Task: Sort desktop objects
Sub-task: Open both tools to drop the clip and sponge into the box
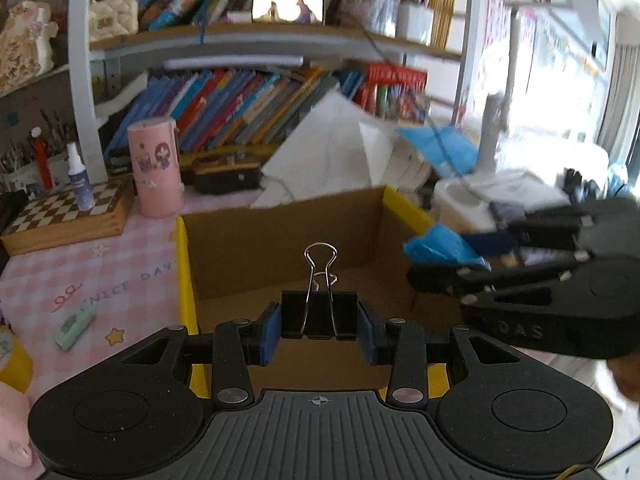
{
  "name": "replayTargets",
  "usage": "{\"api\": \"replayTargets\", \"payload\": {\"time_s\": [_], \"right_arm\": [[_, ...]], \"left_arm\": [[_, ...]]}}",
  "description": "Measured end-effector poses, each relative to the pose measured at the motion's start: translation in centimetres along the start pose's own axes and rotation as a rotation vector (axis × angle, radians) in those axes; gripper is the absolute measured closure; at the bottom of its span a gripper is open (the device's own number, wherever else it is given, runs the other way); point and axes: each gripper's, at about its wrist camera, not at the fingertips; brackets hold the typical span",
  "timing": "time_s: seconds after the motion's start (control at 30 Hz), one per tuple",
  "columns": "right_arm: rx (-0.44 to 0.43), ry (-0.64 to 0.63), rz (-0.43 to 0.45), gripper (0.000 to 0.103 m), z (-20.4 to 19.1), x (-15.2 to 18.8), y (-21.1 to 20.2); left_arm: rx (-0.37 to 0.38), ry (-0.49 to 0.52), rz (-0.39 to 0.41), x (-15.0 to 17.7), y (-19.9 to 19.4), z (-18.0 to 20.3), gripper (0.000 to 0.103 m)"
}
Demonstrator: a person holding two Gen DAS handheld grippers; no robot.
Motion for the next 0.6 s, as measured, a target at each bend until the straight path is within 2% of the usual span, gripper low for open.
{"api": "replayTargets", "payload": {"time_s": [0.17,0.33,0.6], "right_arm": [[-0.064,-0.159,-0.099,0.069,0.1,-0.5,3.5],[-0.126,-0.26,-0.22,0.069,0.3,-0.6,7.0],[-0.197,-0.323,-0.334,0.069,0.6,-0.1,9.7]], "left_arm": [[-0.011,0.036,-0.078,-0.1,2.2,0.6,0.065],[-0.026,0.05,-0.137,0.0,3.8,0.8,0.065],[-0.019,0.011,-0.178,0.1,4.7,0.4,0.064]]}}
Point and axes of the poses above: each gripper's, at about its wrist camera, not at the fingertips, and y roughly the way its jaws point, z to its right, x to its underside, and after that the axes turned 5 degrees about y, right-handed
